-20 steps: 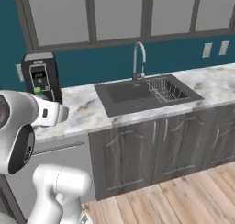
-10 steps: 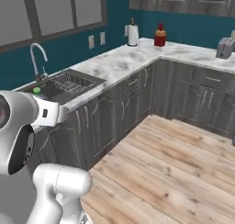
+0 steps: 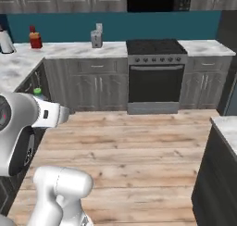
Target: Move the drinks to the dining counter.
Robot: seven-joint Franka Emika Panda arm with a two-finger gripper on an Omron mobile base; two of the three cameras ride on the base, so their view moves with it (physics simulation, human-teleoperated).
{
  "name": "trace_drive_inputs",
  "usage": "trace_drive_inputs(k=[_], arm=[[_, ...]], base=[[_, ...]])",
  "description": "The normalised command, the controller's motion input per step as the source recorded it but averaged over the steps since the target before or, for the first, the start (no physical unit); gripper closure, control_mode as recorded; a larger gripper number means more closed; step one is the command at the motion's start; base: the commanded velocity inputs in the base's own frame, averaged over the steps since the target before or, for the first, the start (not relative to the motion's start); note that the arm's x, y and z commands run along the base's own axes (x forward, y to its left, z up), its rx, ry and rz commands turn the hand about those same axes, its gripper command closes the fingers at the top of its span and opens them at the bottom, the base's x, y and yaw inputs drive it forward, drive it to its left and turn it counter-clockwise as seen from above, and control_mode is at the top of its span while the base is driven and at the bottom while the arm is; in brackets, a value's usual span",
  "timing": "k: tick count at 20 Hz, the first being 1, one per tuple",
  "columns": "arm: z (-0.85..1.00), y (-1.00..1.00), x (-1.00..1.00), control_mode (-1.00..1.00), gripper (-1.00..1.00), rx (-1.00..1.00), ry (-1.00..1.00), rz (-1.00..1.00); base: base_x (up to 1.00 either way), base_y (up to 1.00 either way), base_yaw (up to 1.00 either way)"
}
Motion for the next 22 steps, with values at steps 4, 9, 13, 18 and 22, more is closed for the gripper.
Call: trace_drive_inputs(k=[4,9,13,18,22], arm=[[0.00,0.00,0.00,1.00,1.00,0.00,0.00,0.00],[0.00,0.00,0.00,1.00,1.00,0.00,0.00,0.00],[0.00,0.00,0.00,1.00,1.00,0.00,0.00,0.00],[0.00,0.00,0.00,1.00,1.00,0.00,0.00,0.00],[0.00,0.00,0.00,1.00,1.00,0.00,0.00,0.00]], base=[[0.00,0.00,-1.00],[0.00,0.00,-1.00],[0.00,0.00,-1.00],[0.11,-0.19,-0.90],[0.69,0.05,-0.71]])
